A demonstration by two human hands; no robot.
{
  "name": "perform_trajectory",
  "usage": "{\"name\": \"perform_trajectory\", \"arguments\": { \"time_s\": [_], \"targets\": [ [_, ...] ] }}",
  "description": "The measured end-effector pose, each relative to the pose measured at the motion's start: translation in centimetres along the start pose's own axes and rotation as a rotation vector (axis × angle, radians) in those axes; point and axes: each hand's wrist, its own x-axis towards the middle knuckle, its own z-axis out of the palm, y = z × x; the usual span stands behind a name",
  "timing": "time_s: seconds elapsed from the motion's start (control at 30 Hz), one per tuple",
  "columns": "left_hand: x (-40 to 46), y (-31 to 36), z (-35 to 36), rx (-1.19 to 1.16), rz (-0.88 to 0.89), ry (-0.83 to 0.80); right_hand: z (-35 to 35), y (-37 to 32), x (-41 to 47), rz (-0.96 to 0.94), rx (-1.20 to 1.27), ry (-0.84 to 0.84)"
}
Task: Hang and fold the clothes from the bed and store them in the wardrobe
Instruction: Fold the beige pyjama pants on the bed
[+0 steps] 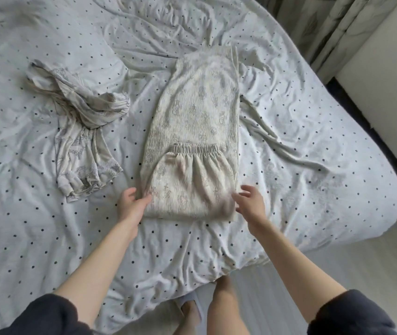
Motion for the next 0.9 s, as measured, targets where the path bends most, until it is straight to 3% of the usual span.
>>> {"name": "perform_trajectory", "arguments": {
  "time_s": [0.03,0.17,0.37,0.6,0.8,0.9],
  "targets": [
    [0.2,-0.5,0.0,0.009,-0.036,-0.040,0.0,0.8,0.3,0.021,-0.104,0.038],
    [1.0,-1.4,-0.4,-0.095,-0.149,-0.222,-0.3,2.5,0.8,0.186,-0.081,-0.135],
    [0.9,-2.0,-1.1,-0.141,-0.136,-0.242,-0.4,2.8,0.7,0.166,-0.157,-0.140],
    [-2.5,-1.4,-4.1,-0.121,-0.191,-0.384,-2.4,2.4,-4.2,0.181,-0.193,-0.157],
    [-6.0,-4.3,-6.8,0.079,-0.366,-0.513,-5.4,4.6,-9.3,0.452,-0.233,-0.302],
    [-6.6,-3.6,-7.5,0.032,-0.357,-0.550,-6.7,4.2,-10.2,0.506,-0.138,-0.387]
  ]
}}
